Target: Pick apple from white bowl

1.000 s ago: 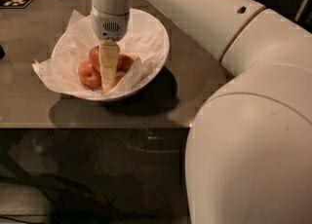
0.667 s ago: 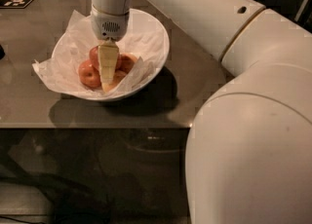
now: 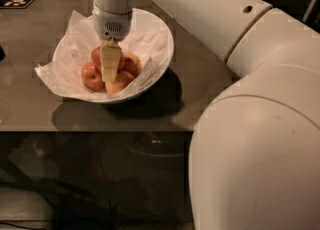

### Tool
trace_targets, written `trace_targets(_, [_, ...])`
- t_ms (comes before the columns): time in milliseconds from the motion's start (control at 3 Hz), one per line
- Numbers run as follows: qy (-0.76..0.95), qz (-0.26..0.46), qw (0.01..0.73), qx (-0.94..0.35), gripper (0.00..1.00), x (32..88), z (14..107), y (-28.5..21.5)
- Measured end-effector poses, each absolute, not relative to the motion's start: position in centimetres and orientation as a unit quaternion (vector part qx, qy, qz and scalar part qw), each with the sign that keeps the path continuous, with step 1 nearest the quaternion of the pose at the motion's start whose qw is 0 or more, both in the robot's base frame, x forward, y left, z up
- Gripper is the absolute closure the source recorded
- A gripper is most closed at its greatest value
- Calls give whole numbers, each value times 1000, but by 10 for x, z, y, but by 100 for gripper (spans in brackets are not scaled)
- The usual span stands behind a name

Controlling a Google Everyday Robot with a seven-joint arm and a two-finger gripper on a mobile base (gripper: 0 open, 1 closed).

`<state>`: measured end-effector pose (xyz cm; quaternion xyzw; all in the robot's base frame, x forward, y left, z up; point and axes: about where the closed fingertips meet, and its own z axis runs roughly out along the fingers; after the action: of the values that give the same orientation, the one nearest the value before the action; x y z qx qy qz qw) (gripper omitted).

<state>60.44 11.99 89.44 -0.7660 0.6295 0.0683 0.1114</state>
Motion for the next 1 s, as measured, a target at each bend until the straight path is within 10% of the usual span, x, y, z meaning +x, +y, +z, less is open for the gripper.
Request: trace_targets(1000, [623,13,140,-769,100,593,955,112])
